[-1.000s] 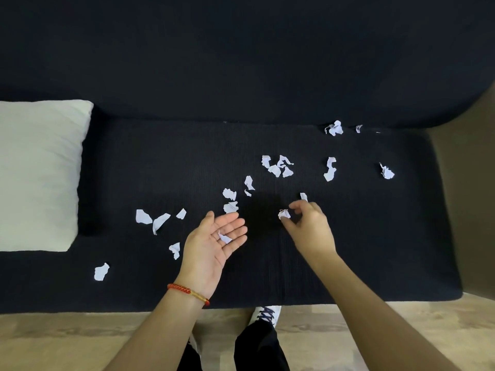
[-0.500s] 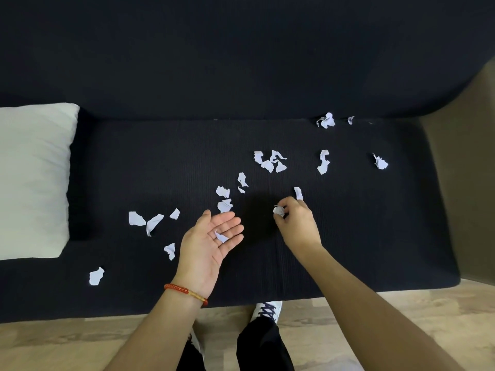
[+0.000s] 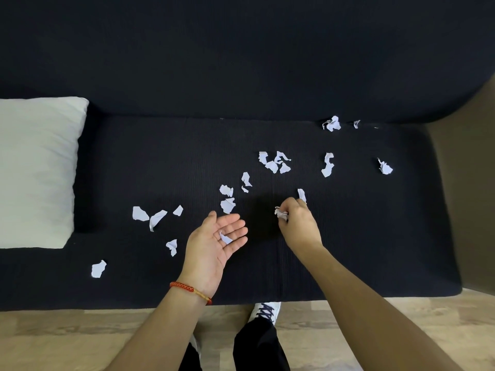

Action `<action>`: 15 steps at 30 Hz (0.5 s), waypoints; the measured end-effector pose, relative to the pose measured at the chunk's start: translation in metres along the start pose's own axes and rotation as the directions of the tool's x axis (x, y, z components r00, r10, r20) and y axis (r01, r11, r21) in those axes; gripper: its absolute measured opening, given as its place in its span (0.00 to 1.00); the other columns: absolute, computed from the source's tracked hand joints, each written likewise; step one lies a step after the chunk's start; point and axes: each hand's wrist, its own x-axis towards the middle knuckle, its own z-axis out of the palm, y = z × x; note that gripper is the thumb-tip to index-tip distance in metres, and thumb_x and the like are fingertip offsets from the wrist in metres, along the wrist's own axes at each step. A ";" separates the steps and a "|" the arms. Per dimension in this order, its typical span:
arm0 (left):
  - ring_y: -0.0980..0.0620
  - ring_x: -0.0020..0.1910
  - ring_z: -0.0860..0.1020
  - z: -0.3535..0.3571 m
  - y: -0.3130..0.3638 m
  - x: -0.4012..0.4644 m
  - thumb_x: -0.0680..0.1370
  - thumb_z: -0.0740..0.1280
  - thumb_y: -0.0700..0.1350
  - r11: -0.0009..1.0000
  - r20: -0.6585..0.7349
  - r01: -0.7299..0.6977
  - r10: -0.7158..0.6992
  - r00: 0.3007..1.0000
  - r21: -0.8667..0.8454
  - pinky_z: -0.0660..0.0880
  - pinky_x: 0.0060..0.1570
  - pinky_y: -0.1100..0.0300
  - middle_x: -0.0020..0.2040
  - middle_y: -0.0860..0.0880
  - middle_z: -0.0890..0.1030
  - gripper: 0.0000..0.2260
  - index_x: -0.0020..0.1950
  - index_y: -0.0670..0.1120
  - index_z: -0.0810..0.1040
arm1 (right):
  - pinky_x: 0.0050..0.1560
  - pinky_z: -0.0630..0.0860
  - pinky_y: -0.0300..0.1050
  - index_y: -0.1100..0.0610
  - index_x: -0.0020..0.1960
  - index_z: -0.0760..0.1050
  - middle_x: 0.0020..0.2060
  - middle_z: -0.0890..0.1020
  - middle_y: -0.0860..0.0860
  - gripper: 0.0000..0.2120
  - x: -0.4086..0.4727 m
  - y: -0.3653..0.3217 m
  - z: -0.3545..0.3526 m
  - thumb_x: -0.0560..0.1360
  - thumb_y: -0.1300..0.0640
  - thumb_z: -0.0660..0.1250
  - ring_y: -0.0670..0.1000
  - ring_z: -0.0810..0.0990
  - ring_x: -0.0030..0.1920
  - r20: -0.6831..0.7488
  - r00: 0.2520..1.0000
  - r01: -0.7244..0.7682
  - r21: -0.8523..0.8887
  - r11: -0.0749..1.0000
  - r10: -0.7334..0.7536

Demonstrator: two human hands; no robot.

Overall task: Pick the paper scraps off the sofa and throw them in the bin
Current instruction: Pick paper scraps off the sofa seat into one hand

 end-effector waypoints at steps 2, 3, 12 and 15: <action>0.44 0.49 0.88 -0.003 -0.001 0.001 0.88 0.57 0.51 1.000 -0.012 0.008 -0.007 1.000 0.005 0.82 0.53 0.49 0.48 0.39 0.88 0.22 0.55 0.36 0.84 | 0.41 0.80 0.50 0.56 0.55 0.73 0.51 0.77 0.50 0.06 -0.001 -0.002 -0.001 0.81 0.64 0.67 0.50 0.78 0.42 0.007 1.000 -0.030 0.020 0.999 0.030; 0.44 0.49 0.88 -0.004 -0.002 0.001 0.88 0.57 0.51 1.000 -0.018 0.011 -0.011 1.000 0.009 0.83 0.52 0.49 0.48 0.39 0.88 0.22 0.54 0.36 0.84 | 0.42 0.80 0.50 0.56 0.56 0.72 0.51 0.77 0.50 0.07 -0.002 -0.002 -0.001 0.81 0.64 0.67 0.50 0.78 0.43 0.008 0.999 -0.040 0.035 0.999 0.040; 0.46 0.52 0.87 -0.007 -0.012 0.006 0.88 0.58 0.49 1.000 -0.100 0.000 -0.001 0.995 -0.009 0.82 0.53 0.52 0.53 0.40 0.88 0.19 0.56 0.38 0.84 | 0.45 0.79 0.37 0.48 0.54 0.74 0.50 0.79 0.45 0.12 -0.049 -0.037 -0.020 0.77 0.62 0.72 0.45 0.80 0.46 -0.036 0.999 0.011 0.361 0.932 0.002; 0.44 0.55 0.86 -0.002 -0.015 0.005 0.88 0.59 0.49 0.999 -0.102 0.017 -0.022 0.995 -0.050 0.81 0.56 0.52 0.55 0.39 0.87 0.18 0.57 0.38 0.84 | 0.45 0.79 0.36 0.48 0.55 0.76 0.49 0.80 0.44 0.13 -0.078 -0.068 -0.030 0.76 0.61 0.74 0.45 0.80 0.46 -0.006 0.997 0.078 0.419 0.905 -0.083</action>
